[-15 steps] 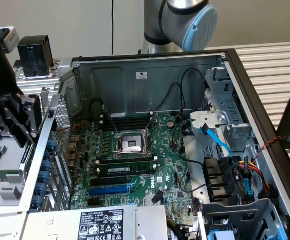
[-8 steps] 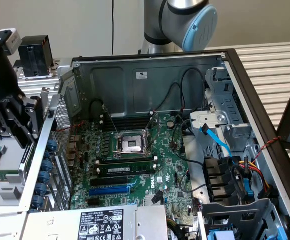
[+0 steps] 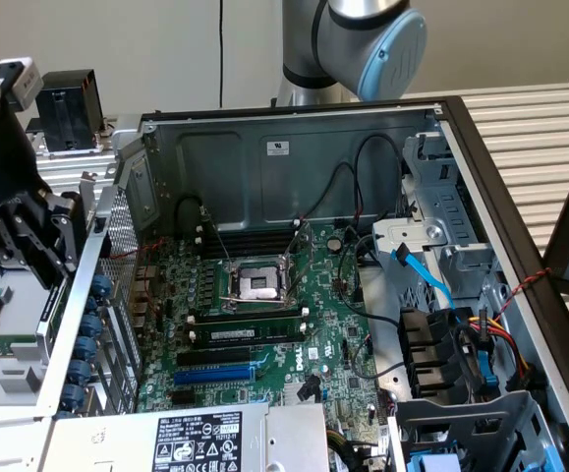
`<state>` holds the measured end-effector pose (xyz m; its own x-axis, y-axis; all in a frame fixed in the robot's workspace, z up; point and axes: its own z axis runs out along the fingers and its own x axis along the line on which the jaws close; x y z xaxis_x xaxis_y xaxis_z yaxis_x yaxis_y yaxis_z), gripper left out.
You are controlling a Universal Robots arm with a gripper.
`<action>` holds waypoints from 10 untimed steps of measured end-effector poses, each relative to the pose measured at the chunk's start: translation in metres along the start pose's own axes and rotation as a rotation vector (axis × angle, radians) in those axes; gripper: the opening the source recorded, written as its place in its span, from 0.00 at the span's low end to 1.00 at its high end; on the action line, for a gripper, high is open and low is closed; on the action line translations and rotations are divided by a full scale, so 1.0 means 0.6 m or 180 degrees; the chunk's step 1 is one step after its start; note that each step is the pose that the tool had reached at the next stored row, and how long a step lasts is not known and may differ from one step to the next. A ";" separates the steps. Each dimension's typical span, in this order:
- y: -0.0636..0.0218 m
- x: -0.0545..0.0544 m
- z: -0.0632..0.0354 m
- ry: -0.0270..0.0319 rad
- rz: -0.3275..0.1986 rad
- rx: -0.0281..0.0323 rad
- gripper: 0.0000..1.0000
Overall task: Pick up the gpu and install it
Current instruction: 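Pick up the gpu and move the gpu toward the slot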
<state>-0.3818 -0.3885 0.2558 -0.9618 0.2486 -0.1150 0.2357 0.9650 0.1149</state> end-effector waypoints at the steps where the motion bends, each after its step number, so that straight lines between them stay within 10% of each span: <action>1: 0.000 0.000 0.000 0.0021 0.0004 0.0002 0.45; 5: 0.000 0.000 0.003 0.0101 0.0020 0.0005 0.45; 10: 0.000 0.001 0.004 0.0126 0.0030 -0.0039 0.45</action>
<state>-0.3819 -0.3885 0.2535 -0.9643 0.2540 -0.0747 0.2434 0.9615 0.1278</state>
